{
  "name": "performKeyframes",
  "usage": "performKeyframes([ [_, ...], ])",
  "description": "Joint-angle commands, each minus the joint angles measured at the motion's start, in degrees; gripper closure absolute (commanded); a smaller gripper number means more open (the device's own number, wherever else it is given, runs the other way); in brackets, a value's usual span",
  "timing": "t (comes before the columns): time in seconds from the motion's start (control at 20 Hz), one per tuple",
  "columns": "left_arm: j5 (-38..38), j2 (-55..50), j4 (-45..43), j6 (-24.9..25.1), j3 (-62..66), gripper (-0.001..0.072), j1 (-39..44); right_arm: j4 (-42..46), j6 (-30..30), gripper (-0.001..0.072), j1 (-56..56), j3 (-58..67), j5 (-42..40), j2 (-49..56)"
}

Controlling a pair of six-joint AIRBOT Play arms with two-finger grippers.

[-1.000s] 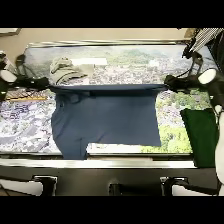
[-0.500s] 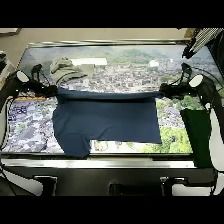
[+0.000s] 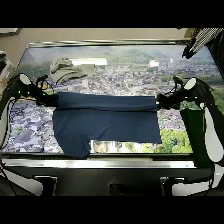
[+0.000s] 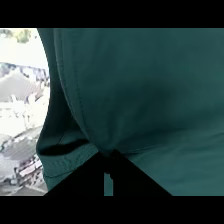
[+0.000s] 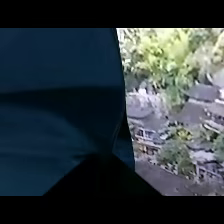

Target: Fold the clothes and pants, and hang the long-sleeved shirts on hangers.

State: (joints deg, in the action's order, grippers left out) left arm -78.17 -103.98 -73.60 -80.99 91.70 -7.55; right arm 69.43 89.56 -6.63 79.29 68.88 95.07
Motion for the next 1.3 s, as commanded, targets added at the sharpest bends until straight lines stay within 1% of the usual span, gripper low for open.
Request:
performKeyframes([
  [0.0, -1.46, -0.04, 0.07, -0.02, -1.11, 0.0693, 0.02, -0.42, 0.52, 0.0684, 0.07, -0.02, 2.19, 1.20],
  [0.1, -1.38, -0.04, 0.09, -0.02, -1.55, 0.0692, 0.02, -0.39, 0.66, 0.0671, 0.07, -0.02, 2.78, 1.40],
  [0.15, -1.33, -0.04, 0.11, -0.04, -1.66, 0.0689, 0.04, -0.66, 0.70, 0.0592, 0.07, -0.02, 2.97, 1.55],
  [0.2, -1.31, -0.04, 0.11, -0.04, -1.66, 0.0644, 0.07, -1.33, 0.70, 0.0450, 0.07, -0.09, 3.32, 1.73],
  [0.25, -1.31, 0.00, 0.09, -0.26, -1.64, 0.0543, 0.07, -2.19, 0.87, 0.0345, 0.04, -0.09, 4.48, 1.86],
  [0.3, -1.33, 0.24, 0.09, -0.42, -1.60, 0.0399, -0.02, -3.17, 0.83, 0.0306, 0.04, -0.07, 5.57, 1.81],
  [0.35, -1.36, 0.90, 0.07, -0.42, -1.57, 0.0262, -0.35, -3.91, 0.28, 0.0291, 0.02, 0.00, 6.99, 1.51],
  [0.4, -1.60, 1.81, 0.07, -0.42, -1.36, 0.0233, -0.96, -4.24, -1.53, 0.0291, -0.09, 0.00, 8.41, 0.55],
  [0.55, -3.48, 6.64, 1.22, -1.14, -1.86, 0.0232, -4.87, -2.84, -5.11, 0.0290, -2.95, -0.02, 9.46, -5.35],
  [0.65, -4.55, 11.58, 4.15, -1.25, -7.37, 0.0233, -8.83, 0.83, -8.74, 0.0290, -6.71, -0.68, 11.04, -9.79],
  [0.7, -4.28, 14.67, 4.22, -1.25, -12.35, 0.0232, -10.78, 1.81, -9.01, 0.0290, -9.14, -2.73, 10.91, -12.26],
  [0.85, -1.46, 26.16, 5.73, -1.73, -32.52, 0.0233, -16.24, -1.60, -8.81, 0.0292, -15.21, -13.20, 7.32, -19.17],
  [1.0, 0.68, 36.74, 9.97, -1.73, -49.05, 0.0233, -18.86, -4.13, -8.85, 0.0292, -15.78, -21.92, 5.84, -23.43],
  [1.1, 1.66, 41.20, 12.22, -1.70, -55.65, 0.0233, -18.82, -7.54, -9.27, 0.0293, -15.78, -25.24, 5.49, -24.63],
  [1.25, 1.97, 42.64, 15.19, -1.64, -61.00, 0.0233, -18.78, -10.88, -10.08, 0.0294, -15.78, -27.30, 5.88, -24.90],
])
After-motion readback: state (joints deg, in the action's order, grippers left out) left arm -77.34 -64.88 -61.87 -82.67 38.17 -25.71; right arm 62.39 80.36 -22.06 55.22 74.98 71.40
